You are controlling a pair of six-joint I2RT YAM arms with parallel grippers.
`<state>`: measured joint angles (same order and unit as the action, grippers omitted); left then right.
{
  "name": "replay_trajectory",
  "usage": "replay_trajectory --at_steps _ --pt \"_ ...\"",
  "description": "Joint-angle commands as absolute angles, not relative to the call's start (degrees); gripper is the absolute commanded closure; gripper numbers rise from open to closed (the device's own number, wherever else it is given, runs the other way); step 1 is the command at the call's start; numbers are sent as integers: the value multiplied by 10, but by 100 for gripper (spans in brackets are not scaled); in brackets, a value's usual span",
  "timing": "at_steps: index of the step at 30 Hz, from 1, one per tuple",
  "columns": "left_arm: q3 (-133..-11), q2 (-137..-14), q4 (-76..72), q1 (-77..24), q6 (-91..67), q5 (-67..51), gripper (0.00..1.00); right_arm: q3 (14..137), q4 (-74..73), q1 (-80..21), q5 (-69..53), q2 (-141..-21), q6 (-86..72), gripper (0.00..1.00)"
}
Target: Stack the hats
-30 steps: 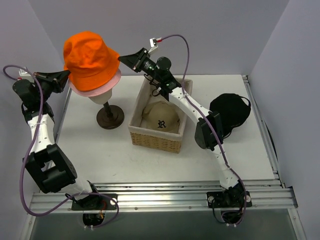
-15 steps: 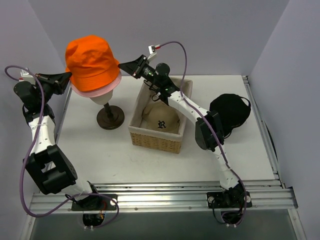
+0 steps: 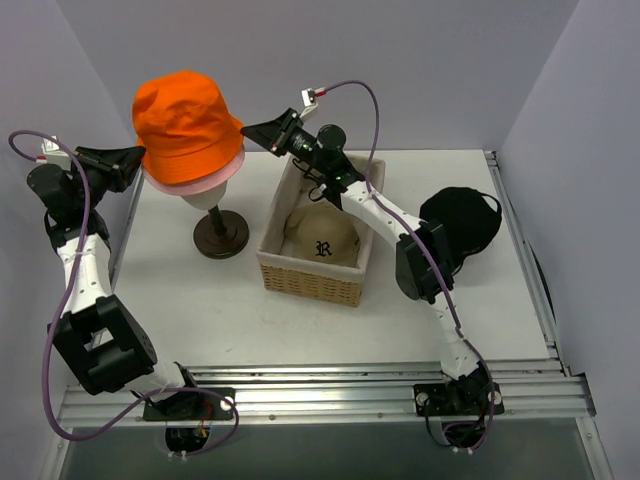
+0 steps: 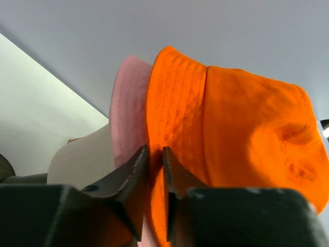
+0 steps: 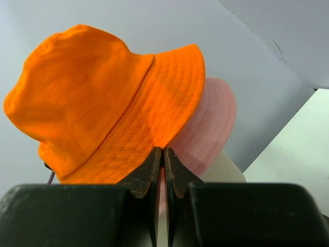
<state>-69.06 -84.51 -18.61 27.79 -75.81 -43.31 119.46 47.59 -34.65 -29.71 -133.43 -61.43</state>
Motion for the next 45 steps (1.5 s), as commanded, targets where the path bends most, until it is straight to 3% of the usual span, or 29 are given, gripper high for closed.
replay_trajectory --at_steps 1,5,9,18,30,35,38,45 --pt "-701 -822 -162 281 -726 -432 71 1190 479 -326 -316 -1292 -599 100" --pt "-720 -817 -161 281 -714 -435 44 1203 478 -323 -330 -1299 -605 100" --pt "-723 -803 -160 280 -701 -425 35 1212 482 -324 -341 -1304 -613 100" --pt "-721 -793 -164 277 -689 -431 34 1199 497 -327 -351 -1296 -616 97" --pt "-794 -694 116 275 -454 -288 32 1201 510 -328 -354 -1288 -629 93" --pt "-817 -656 162 264 -389 -253 32 1192 510 -330 -339 -1281 -633 75" --pt "-827 -639 183 212 -327 -222 32 1193 504 -336 -321 -1281 -632 65" --pt "-837 -614 218 49 -157 -89 39 1183 505 -344 -283 -1278 -642 64"
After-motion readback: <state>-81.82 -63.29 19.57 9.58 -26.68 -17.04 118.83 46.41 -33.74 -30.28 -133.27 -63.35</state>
